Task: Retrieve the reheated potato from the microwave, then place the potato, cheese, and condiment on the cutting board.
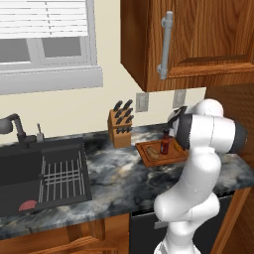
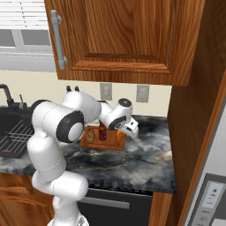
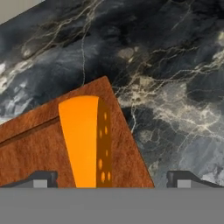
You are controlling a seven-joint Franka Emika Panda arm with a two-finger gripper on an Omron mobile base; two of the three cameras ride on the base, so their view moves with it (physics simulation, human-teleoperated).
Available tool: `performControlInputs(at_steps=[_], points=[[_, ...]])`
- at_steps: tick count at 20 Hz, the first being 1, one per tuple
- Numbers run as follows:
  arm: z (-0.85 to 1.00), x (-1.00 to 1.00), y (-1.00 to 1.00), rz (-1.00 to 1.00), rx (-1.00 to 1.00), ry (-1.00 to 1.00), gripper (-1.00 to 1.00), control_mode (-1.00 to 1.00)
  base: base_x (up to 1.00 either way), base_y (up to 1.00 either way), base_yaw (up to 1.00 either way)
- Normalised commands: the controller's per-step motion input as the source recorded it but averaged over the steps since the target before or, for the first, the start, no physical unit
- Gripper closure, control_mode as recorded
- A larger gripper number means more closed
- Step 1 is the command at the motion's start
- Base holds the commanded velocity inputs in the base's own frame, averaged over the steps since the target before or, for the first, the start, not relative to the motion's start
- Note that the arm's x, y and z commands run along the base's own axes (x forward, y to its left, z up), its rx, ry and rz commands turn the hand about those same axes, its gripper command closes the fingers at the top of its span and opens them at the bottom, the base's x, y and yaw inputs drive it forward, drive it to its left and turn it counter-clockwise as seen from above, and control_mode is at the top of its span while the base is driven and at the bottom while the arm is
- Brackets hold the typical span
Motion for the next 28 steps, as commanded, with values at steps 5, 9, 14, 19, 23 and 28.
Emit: performControlInputs(at_steps=[5,9,14,19,23,28], points=[[0.05,-0.47,0.0,-0.03,0.05,0.0,-1.0,-1.0,0.0,0.0,0.0],[0.07,-0.56,0.0,-0.01,0.06,-0.02,-1.0,-1.0,0.0,0.0,0.0],[0.22,-0.55,0.03,0.0,0.02,-0.1,-1.0,-1.0,0.0,0.0,0.0],[0.29,-0.6,0.08,0.0,0.0,-0.13,-1.0,-1.0,0.0,0.0,0.0],[0.3,-0.61,0.16,0.0,-0.08,-0.14,-1.0,-1.0,0.0,0.0,0.0],[0.27,-0.6,0.21,0.0,-0.09,-0.13,-1.0,-1.0,0.0,0.0,0.0]])
